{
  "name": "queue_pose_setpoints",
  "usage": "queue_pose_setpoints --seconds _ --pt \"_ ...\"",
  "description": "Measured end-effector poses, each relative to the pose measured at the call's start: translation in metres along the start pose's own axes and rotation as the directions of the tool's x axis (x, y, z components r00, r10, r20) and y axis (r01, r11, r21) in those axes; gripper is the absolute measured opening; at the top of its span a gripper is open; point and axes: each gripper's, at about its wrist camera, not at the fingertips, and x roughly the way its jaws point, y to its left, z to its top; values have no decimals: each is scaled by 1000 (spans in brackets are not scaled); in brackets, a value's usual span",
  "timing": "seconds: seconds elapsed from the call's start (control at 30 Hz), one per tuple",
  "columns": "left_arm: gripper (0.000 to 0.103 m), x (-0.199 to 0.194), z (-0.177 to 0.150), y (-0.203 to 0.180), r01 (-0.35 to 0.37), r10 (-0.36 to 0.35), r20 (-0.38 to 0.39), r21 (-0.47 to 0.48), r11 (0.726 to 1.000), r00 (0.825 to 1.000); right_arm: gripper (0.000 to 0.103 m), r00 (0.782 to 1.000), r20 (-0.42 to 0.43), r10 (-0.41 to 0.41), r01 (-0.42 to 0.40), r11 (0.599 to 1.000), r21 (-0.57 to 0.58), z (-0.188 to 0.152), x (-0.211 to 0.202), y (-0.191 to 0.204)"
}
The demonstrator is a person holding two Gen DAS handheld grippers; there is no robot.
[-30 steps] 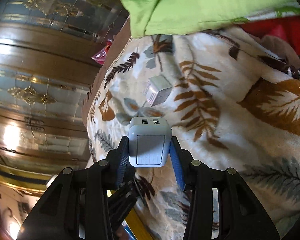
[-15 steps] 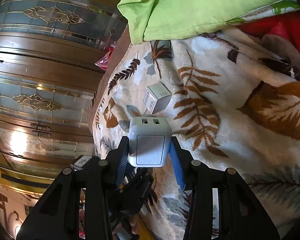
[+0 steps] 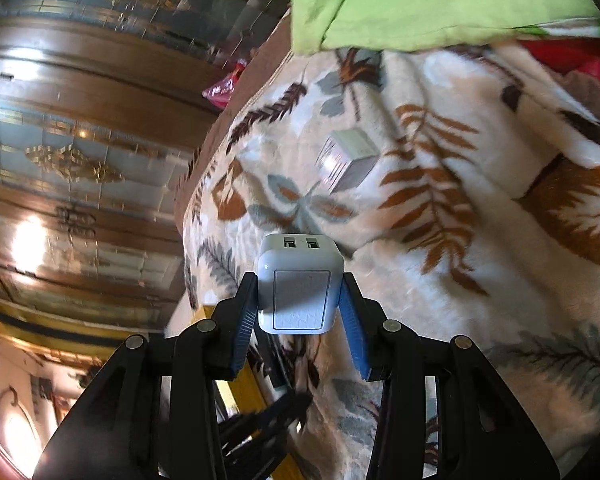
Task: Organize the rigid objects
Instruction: 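Grasp the black-capped clear pen with the left tool while the right holds the charger, then lower the pen and charger into the tray and open both tools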
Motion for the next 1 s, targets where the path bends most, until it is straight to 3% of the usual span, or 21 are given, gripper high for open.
queue_pose_setpoints --seconds 0.2,0.3,0.5,0.63,0.73,0.87,1.0 --pt "8 -66 -43 35 47 -39 85 -90 995 996 41 999 -45 5 -8 997 -74 -14 14 24" --pt "8 -97 -61 75 30 6 172 -208 978 985 41 993 -112 36 -50 991 -123 -33 28 47" --pt "9 -109 -78 136 19 74 231 -376 926 970 40 951 -293 95 -180 944 -277 -104 67 118" --pt "9 -105 -81 158 14 95 219 -449 893 971 41 913 -406 46 -211 904 -372 -159 100 146" --pt "9 -101 -81 167 15 101 217 -473 881 971 41 893 -448 -43 -180 878 -444 -190 124 153" --pt "9 -97 -83 179 5 119 212 -509 861 970 41 871 -464 -160 -110 858 -502 -208 148 146" --pt "9 -90 -83 183 -5 116 185 -512 859 976 41 858 -472 -204 -90 845 -528 -209 156 143"
